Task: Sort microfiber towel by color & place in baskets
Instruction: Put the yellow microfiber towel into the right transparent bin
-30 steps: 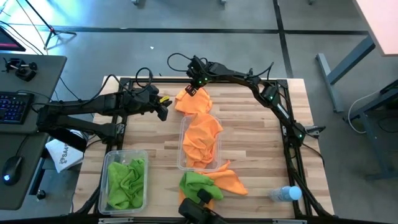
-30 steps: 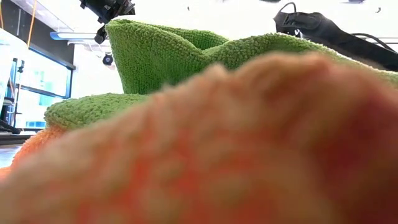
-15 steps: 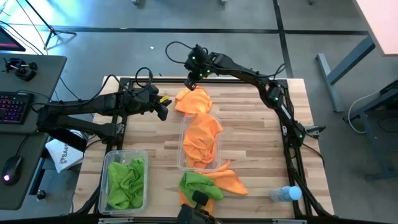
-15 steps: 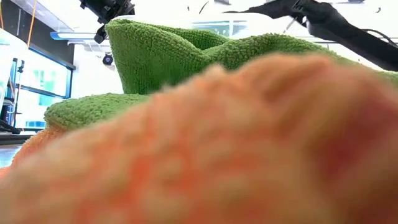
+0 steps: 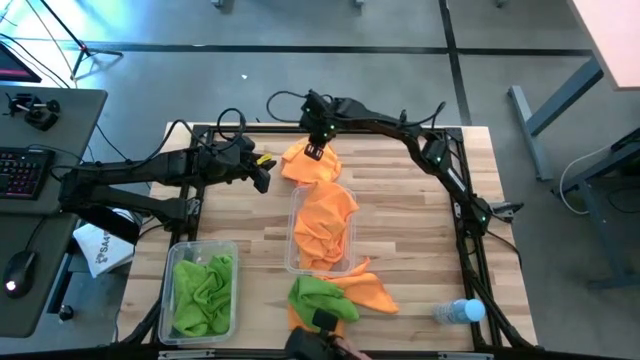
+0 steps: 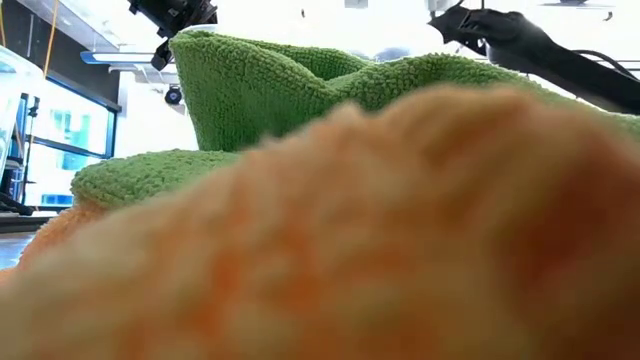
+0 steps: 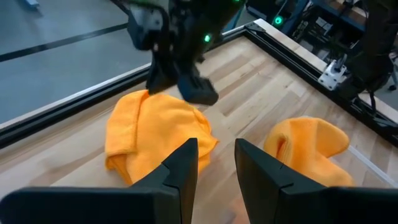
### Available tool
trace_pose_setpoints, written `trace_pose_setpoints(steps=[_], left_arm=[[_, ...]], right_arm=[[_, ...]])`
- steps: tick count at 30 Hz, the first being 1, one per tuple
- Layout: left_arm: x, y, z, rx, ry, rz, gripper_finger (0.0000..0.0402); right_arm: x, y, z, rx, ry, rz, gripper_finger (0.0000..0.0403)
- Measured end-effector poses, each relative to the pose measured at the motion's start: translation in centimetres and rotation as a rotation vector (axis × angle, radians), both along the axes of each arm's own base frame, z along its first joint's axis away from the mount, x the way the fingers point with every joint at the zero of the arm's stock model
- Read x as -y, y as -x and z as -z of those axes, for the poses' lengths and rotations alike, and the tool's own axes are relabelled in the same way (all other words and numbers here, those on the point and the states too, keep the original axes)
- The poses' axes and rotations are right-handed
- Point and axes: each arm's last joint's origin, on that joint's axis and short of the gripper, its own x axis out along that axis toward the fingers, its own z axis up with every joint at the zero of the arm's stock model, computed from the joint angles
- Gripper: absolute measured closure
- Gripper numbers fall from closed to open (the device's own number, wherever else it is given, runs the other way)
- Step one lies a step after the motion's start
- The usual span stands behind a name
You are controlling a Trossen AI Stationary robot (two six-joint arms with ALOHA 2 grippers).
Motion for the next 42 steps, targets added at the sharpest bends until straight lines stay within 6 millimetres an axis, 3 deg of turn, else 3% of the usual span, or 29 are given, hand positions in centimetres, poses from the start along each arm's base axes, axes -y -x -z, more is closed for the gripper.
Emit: trace_pose_setpoints(steps=[6,11,17,25,36,42], left_arm=[[0.0,0.0,0.0,0.01,0.01,-0.004,0.0307],[0.0,0.0,0.0,0.012,0.012,-0.005,0.0307],[0.0,0.0,0.0,0.012,0.012,-0.005,0.0307],[0.0,0.0,0.0,0.012,0.012,-0.006,0.0307],[0.0,0.0,0.0,0.008,0.007,-0.004,0.0307],[0.0,0.0,0.0,0.007,0.006,-0.004,0.0307]], right_arm=[[0.2,-0.4,1.7,0.049,0.013,-0.061,0.0288],[0.4,-0.6,3.0,0.069,0.074,-0.1,0.0256],[0.5,-0.5,4.2,0.047,0.122,-0.099,0.0247],[1.0,-1.1,3.7,0.135,0.14,0.014,0.0247],[0.7,-1.1,3.8,0.134,0.111,-0.04,0.0311],[0.6,-1.1,3.8,0.143,0.088,-0.064,0.0381]])
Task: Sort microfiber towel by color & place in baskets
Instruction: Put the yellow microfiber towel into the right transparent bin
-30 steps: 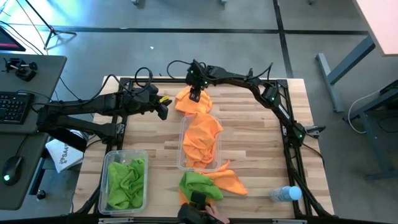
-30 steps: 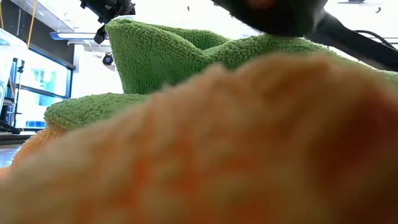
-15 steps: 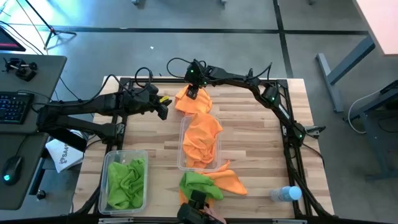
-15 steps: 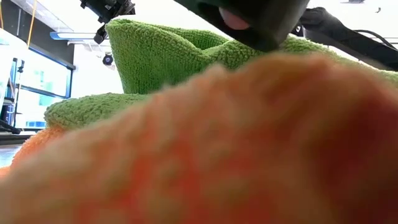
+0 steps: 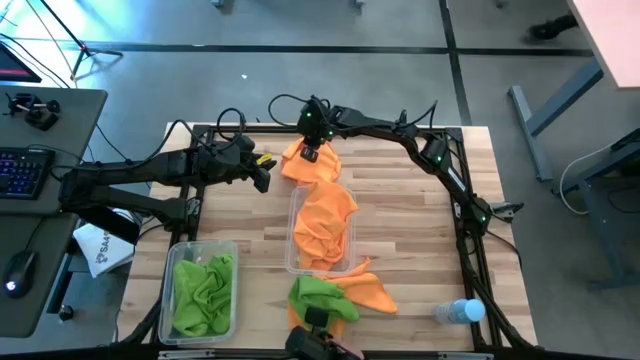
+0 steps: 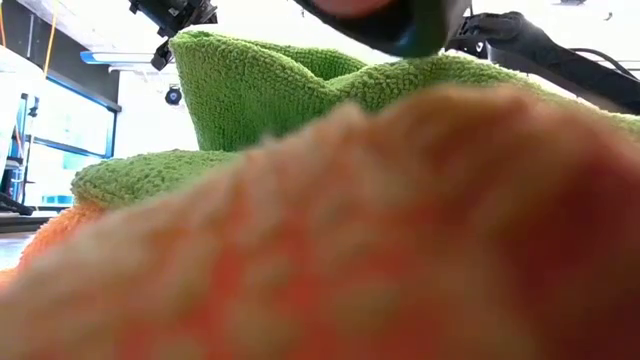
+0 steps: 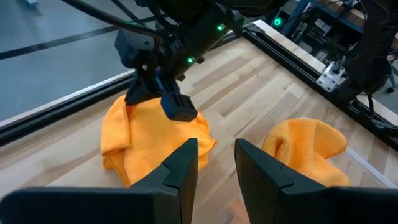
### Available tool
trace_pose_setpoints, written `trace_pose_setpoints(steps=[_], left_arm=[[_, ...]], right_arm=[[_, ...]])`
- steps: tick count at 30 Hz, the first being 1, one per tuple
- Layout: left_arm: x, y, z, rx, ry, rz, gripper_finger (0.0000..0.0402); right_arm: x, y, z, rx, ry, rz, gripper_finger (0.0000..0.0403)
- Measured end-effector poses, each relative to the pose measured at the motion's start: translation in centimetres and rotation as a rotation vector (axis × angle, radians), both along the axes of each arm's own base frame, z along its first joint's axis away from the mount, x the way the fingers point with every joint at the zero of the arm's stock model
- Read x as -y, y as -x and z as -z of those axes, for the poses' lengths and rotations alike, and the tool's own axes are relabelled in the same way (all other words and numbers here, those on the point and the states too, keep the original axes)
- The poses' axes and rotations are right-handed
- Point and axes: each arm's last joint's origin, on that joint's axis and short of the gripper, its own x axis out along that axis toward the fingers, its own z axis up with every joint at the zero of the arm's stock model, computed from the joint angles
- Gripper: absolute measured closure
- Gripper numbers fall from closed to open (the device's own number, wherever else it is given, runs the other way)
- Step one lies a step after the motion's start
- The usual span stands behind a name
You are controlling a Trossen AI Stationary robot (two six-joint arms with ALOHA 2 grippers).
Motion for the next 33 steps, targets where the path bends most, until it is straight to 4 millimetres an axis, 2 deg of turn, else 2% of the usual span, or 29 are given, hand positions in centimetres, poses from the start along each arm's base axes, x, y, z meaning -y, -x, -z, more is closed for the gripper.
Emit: trace_pose_setpoints(steps=[2,7,10,15,19,26,29,33], left_arm=[[0.0,0.0,0.0,-0.001,-0.002,0.001,0.0307],[0.0,0.0,0.0,-0.01,-0.014,0.008,0.0307],[0.0,0.0,0.0,-0.013,-0.014,0.009,0.0307],[0.0,0.0,0.1,-0.035,-0.036,0.026,0.0307],[0.0,0.0,0.1,-0.055,-0.064,0.045,0.0307],[0.1,0.4,-0.1,-0.081,-0.118,0.086,0.0307],[0.1,0.7,-0.5,-0.069,-0.131,0.096,0.0307],[0.3,1.5,-0.9,-0.046,-0.124,0.116,0.0307]], right_arm=[[0.0,0.0,0.0,-0.003,0.0,-0.011,0.0396],[-0.1,0.2,0.1,-0.025,0.006,-0.006,0.0401],[-0.1,0.5,-0.9,-0.028,-0.01,0.018,0.0402],[-0.6,1.4,-6.0,0.058,0.011,0.047,0.0402],[-1.9,2.5,-10.5,0.129,0.053,0.083,0.0402],[-6.6,5.2,-19.0,0.254,0.196,0.164,0.0403],[-8.8,6.7,-22.1,0.313,0.242,0.23,0.0403],[-11.3,8.6,-25.4,0.385,0.302,0.332,0.0403]])
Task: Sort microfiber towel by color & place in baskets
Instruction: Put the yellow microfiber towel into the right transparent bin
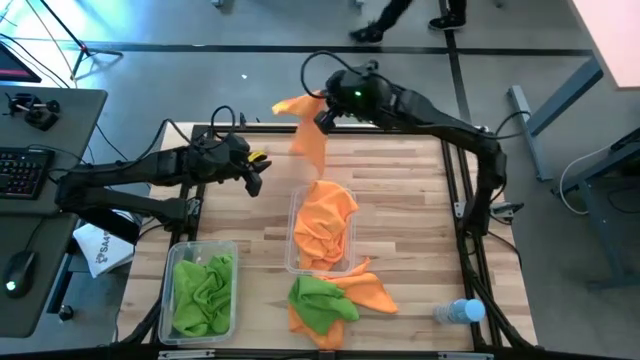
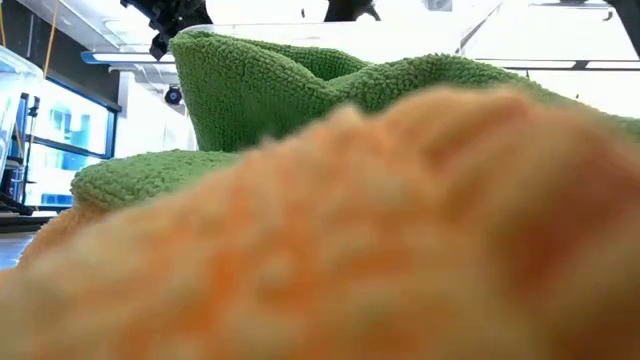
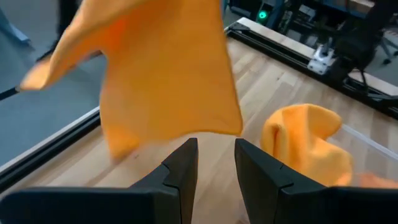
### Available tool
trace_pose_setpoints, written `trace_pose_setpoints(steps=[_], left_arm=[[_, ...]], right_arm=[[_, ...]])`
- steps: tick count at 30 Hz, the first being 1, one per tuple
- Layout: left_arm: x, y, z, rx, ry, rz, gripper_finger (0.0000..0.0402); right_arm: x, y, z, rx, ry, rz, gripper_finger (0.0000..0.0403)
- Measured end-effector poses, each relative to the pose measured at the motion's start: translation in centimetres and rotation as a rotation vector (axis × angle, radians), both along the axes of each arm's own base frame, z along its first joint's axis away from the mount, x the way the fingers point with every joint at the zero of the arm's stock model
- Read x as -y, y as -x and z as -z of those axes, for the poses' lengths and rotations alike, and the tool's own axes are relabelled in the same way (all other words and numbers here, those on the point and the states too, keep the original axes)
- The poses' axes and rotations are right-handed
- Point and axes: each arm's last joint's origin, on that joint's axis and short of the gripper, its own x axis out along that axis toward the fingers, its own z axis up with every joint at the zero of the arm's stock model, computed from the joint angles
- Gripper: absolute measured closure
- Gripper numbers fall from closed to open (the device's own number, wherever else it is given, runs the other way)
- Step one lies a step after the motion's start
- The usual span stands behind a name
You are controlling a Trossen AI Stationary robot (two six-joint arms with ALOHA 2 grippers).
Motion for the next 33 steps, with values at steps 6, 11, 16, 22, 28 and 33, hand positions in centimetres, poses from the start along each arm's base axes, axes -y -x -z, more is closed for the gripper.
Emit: trace_pose_setpoints(steps=[6,11,16,22,28,33], left_arm=[[0.2,0.9,-0.1,-0.016,0.018,0.027,0.0307],[0.3,1.2,0.1,-0.043,0.03,0.038,0.0307],[0.5,1.2,0.3,-0.06,0.065,0.085,0.0307],[0.6,1.5,0.7,-0.089,0.11,0.09,0.0307],[0.7,1.6,0.9,-0.116,0.122,0.106,0.0307],[0.7,1.6,0.9,-0.12,0.118,0.118,0.0307]], right_arm=[[-2.9,2.1,-3.1,0.115,0.036,0.089,0.0403],[-5.2,2.6,-4.6,0.2,0.063,0.097,0.0403],[-8.0,2.6,-6.1,0.309,0.077,0.04,0.0403],[-12.0,4.6,-8.0,0.369,0.11,0.083,0.0403],[-16.4,6.5,-9.3,0.435,0.058,-0.041,0.0403],[-19.9,7.7,-9.8,0.455,0.063,-0.093,0.0403]])
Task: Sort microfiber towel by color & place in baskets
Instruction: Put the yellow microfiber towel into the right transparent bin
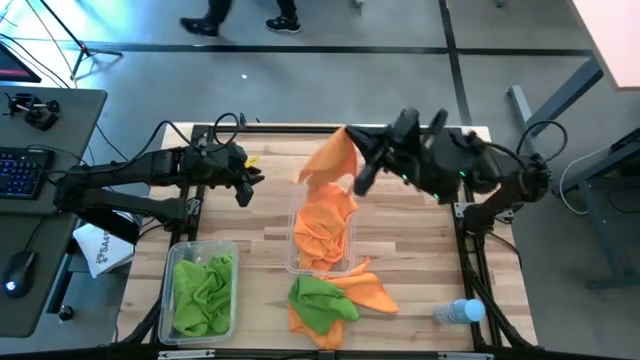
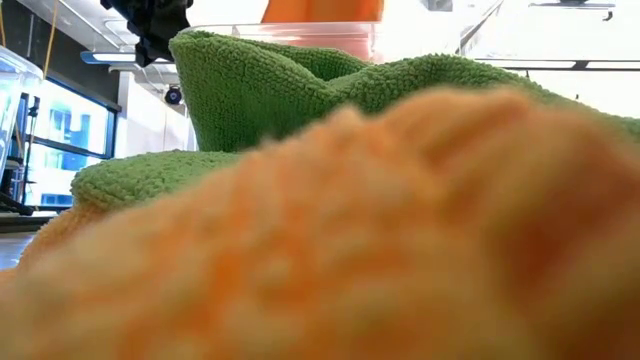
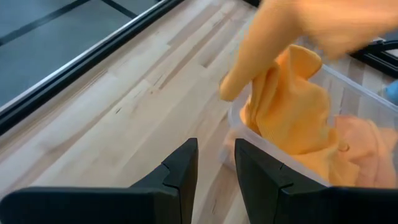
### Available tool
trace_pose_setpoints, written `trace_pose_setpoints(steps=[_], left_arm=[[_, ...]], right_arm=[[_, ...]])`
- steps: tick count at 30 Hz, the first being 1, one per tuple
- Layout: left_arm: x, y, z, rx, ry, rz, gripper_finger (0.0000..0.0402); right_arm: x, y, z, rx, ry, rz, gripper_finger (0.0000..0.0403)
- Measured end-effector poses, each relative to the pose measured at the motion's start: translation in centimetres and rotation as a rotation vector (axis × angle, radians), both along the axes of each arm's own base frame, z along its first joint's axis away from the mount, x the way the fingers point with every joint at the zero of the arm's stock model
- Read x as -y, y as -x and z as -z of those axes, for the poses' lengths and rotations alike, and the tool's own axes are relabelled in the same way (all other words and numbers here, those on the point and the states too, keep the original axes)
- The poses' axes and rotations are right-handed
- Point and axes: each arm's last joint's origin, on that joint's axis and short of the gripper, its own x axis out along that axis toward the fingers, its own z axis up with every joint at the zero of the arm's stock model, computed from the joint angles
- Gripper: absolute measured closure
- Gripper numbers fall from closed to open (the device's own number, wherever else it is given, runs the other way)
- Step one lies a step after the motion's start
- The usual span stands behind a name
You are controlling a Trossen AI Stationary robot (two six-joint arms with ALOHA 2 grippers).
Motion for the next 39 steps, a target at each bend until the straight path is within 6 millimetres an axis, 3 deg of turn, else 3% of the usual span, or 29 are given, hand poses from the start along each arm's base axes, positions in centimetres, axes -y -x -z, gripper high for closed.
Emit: trace_pose_setpoints(steps=[9,25,32,39], left_arm=[[0.0,0.0,0.0,-0.005,-0.007,0.02,0.0307],[0.1,0.2,0.3,-0.043,0.006,0.043,0.0307],[0.1,0.2,0.3,-0.054,-0.006,0.054,0.0307],[0.1,0.2,0.3,-0.056,-0.012,0.059,0.0307]], right_arm=[[-4.6,1.5,-1.5,0.065,0.091,-0.065,0.0403],[-6.1,0.4,-0.7,0.057,0.12,-0.24,0.0403],[-3.7,-0.7,2.7,-0.125,-0.046,-0.134,0.0403],[-0.9,-3.6,9.2,-0.325,-0.183,-0.113,0.0403]])
